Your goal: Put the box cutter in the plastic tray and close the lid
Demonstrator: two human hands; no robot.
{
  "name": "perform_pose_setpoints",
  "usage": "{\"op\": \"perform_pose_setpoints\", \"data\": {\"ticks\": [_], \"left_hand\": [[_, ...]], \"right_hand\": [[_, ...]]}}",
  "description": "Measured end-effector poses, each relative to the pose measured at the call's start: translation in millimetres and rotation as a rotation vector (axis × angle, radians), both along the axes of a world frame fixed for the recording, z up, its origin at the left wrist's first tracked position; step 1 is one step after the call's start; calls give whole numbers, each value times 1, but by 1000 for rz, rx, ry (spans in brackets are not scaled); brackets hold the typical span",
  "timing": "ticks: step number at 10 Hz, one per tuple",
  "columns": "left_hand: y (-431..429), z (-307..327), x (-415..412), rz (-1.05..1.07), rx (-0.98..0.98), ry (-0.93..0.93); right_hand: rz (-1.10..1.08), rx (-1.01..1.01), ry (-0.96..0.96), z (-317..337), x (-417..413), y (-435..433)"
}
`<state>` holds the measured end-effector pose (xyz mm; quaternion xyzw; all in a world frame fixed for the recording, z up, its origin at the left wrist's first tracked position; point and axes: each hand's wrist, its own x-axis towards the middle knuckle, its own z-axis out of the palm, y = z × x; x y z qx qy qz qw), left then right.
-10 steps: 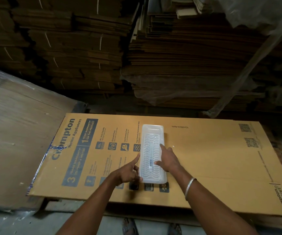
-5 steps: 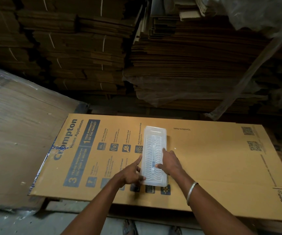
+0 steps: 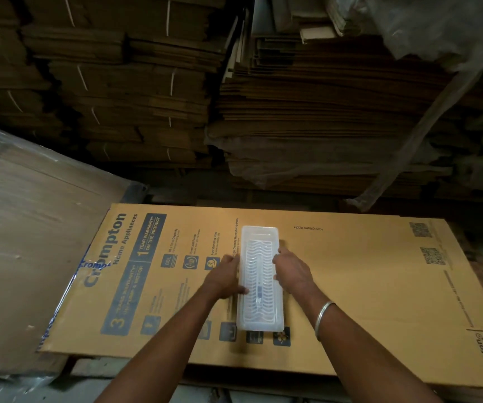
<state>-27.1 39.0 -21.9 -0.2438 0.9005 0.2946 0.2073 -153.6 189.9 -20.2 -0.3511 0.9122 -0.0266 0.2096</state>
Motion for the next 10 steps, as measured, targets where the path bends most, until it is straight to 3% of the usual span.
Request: {"op": "perform_pose_setpoints", "data": {"ticks": [2, 3, 8, 10], "left_hand": [[-16, 15, -54, -260, -378, -50], [-19, 12, -68, -335, -431, -104], [-27, 8, -72, -334, -383, -107], [-33, 20, -80, -214, -464, 82]], "right_hand": [[81, 60, -24, 8, -29, -19], [99, 111, -29, 6, -37, -26], [123, 143, -118, 3, -46, -34], [160, 138, -26, 13, -51, -35]]}}
